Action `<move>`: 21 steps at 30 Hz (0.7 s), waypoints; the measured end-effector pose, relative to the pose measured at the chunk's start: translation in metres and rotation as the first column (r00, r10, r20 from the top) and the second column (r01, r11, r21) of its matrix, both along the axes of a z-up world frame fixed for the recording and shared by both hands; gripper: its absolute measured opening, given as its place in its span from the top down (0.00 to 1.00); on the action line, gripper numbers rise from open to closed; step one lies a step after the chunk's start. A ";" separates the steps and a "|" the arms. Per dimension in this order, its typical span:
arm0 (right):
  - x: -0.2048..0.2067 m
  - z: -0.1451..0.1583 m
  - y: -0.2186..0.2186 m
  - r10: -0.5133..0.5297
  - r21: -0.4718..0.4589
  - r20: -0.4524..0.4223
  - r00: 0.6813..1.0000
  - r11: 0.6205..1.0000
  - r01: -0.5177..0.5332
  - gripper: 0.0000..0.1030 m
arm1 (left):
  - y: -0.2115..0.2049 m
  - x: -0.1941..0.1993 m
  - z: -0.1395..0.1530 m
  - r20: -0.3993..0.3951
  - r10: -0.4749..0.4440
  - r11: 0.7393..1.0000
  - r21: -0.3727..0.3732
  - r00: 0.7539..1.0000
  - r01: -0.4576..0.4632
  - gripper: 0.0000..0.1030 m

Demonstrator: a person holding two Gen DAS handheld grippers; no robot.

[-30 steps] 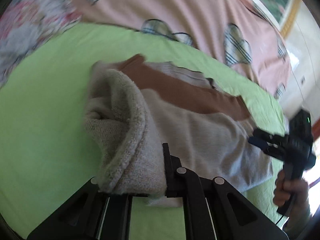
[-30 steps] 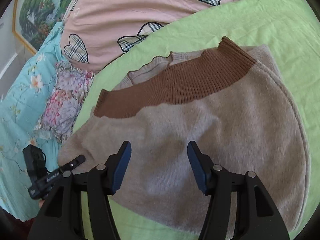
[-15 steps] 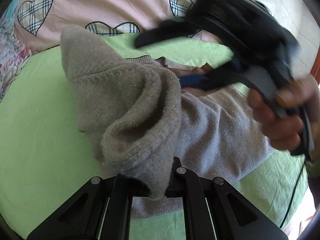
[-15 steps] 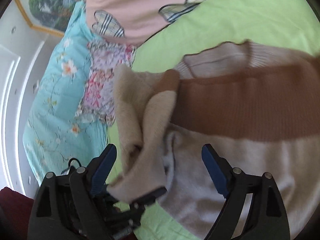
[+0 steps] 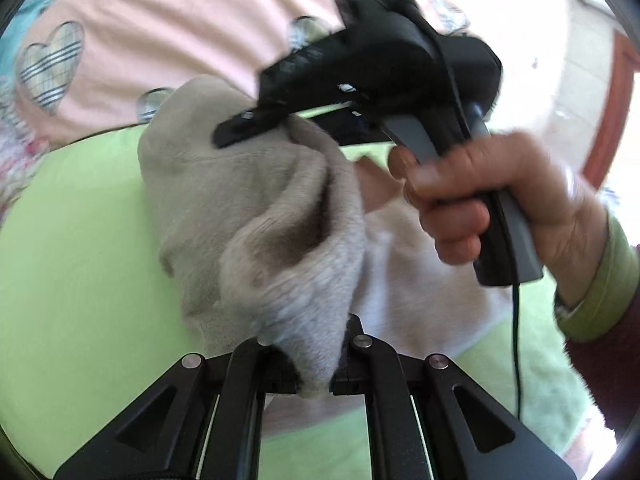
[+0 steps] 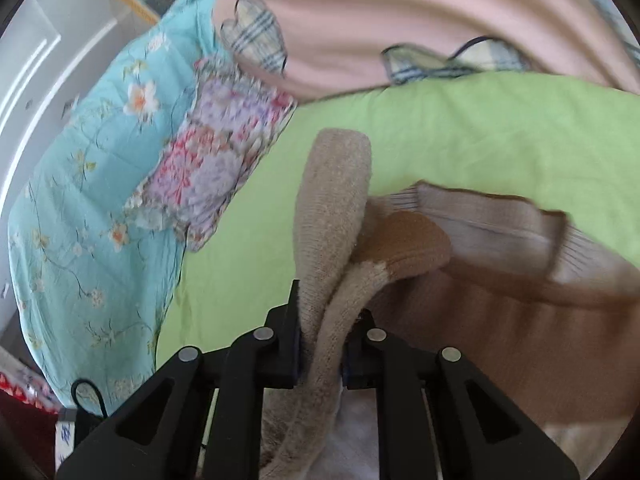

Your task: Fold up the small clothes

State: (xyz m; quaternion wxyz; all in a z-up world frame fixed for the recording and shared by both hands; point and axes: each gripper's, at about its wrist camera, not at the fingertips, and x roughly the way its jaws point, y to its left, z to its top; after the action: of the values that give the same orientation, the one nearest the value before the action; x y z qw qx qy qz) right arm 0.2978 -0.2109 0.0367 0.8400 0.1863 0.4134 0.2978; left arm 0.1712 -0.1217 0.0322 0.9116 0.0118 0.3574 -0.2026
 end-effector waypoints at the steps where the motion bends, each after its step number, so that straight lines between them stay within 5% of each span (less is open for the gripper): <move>1: -0.012 0.005 -0.015 -0.034 0.003 0.011 0.999 0.999 0.034 0.86 | -0.010 -0.001 0.002 -0.001 -0.030 0.999 -0.012 1.000 0.030 0.95; 5: -0.054 0.021 -0.081 -0.171 -0.001 0.030 0.985 0.985 0.171 0.86 | -0.060 -0.004 -0.003 0.000 -0.145 0.989 -0.038 0.989 0.145 0.94; 9: -0.089 -0.016 -0.136 -0.289 -0.041 -0.041 0.956 0.957 0.288 0.86 | -0.102 0.006 -0.033 -0.097 -0.209 0.977 -0.064 0.973 0.203 0.94; 14: -0.098 -0.051 -0.155 -0.338 -0.073 -0.101 0.936 0.940 0.332 0.86 | -0.114 0.007 -0.047 -0.149 -0.222 0.974 -0.067 0.964 0.214 0.94; 21: -0.110 -0.012 -0.147 -0.333 -0.056 0.090 0.939 0.939 0.339 0.86 | -0.116 0.012 -0.026 -0.090 -0.244 0.964 -0.134 0.966 0.231 0.93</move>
State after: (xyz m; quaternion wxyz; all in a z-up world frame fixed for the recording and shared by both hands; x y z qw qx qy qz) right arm 0.1880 -0.3577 0.0251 0.9003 0.2125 0.3520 0.1426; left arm 0.1828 -0.2380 0.0061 0.8596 -0.0118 0.3879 -0.3324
